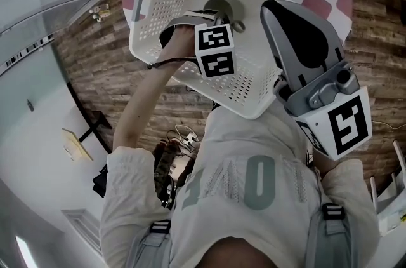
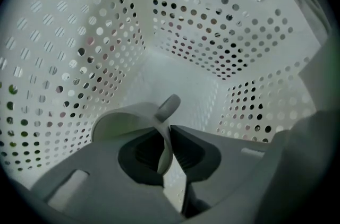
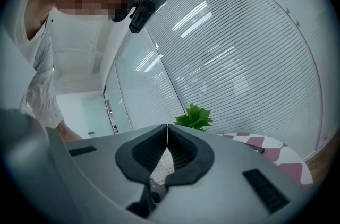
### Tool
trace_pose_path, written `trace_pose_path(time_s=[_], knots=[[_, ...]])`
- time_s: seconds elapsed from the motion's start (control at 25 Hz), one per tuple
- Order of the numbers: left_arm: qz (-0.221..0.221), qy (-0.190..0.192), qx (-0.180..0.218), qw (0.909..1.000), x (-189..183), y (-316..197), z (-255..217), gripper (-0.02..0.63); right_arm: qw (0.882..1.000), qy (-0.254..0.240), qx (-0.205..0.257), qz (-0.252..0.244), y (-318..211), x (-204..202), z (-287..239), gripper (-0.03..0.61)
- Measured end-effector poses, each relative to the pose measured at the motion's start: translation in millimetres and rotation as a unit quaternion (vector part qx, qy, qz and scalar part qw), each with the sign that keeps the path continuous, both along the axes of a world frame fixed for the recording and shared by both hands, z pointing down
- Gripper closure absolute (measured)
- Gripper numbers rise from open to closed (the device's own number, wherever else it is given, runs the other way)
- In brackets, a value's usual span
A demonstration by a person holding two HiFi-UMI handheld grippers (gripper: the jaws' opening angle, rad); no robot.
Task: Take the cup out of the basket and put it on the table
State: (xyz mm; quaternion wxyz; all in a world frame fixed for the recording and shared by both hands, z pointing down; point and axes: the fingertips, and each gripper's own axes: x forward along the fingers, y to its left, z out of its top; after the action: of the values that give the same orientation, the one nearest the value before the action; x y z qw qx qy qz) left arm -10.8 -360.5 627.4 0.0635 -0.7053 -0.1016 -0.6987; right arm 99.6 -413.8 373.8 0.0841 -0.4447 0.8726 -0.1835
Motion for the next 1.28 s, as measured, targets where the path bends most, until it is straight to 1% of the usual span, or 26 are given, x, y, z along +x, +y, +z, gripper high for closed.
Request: trace_pose_path(time_s=[0.12, 0.24, 0.32, 0.4, 0.48, 0.56, 0.64, 0.76, 0.84, 0.88, 0.92, 1.08, 1.16, 1.2, 1.28], knots=[[-0.016, 0.011, 0.007, 0.9998, -3, 1, -7, 0.574, 1.0, -0.001, -0.005, 0.007, -2, 1, 1, 0.569], [-0.038, 0.025, 0.024, 0.9987, -7, -3, -20, 0.574, 0.999, -0.029, -0.024, 0.016, -4, 2, 1, 0.569], [-0.061, 0.046, 0.04, 0.9963, -8, -10, -34, 0.574, 0.998, -0.049, -0.031, 0.017, -4, -1, -3, 0.569], [-0.089, 0.073, 0.058, 0.9916, -7, -16, -50, 0.574, 0.999, -0.045, -0.023, 0.019, -2, -6, -12, 0.569], [-0.122, 0.105, 0.073, 0.9843, -5, -18, -67, 0.574, 0.999, -0.03, -0.007, 0.017, 2, -13, -27, 0.569], [-0.154, 0.138, 0.083, 0.9748, -4, -20, -83, 0.574, 0.999, -0.03, 0.008, 0.009, 6, -19, -42, 0.569], [-0.182, 0.167, 0.097, 0.9641, -3, -23, -99, 0.574, 0.999, -0.032, 0.027, 0.004, 8, -24, -60, 0.569], [-0.222, 0.206, 0.126, 0.9445, -3, -31, -126, 0.574, 0.998, -0.005, 0.062, 0.008, 12, -27, -83, 0.569], [-0.25, 0.233, 0.144, 0.9288, -5, -35, -145, 0.574, 0.996, 0.015, 0.081, 0.017, 16, -30, -95, 0.569], [-0.265, 0.251, 0.149, 0.9192, -7, -36, -156, 0.574, 0.996, 0.022, 0.088, 0.021, 19, -32, -100, 0.569], [-0.282, 0.271, 0.152, 0.9079, -8, -36, -166, 0.574, 0.995, 0.028, 0.096, 0.023, 22, -35, -105, 0.569], [-0.341, 0.346, 0.175, 0.8566, -18, -32, -209, 0.574, 0.991, 0.053, 0.124, 0.023, 32, -47, -124, 0.569], [-0.366, 0.384, 0.184, 0.8275, -23, -27, -229, 0.574, 0.988, 0.075, 0.135, 0.03, 37, -52, -131, 0.569], [-0.379, 0.404, 0.189, 0.811, -26, -25, -239, 0.574, 0.986, 0.088, 0.141, 0.033, 40, -55, -134, 0.569], [-0.402, 0.448, 0.198, 0.7741, -33, -21, -259, 0.574, 0.982, 0.112, 0.149, 0.037, 45, -64, -135, 0.569]])
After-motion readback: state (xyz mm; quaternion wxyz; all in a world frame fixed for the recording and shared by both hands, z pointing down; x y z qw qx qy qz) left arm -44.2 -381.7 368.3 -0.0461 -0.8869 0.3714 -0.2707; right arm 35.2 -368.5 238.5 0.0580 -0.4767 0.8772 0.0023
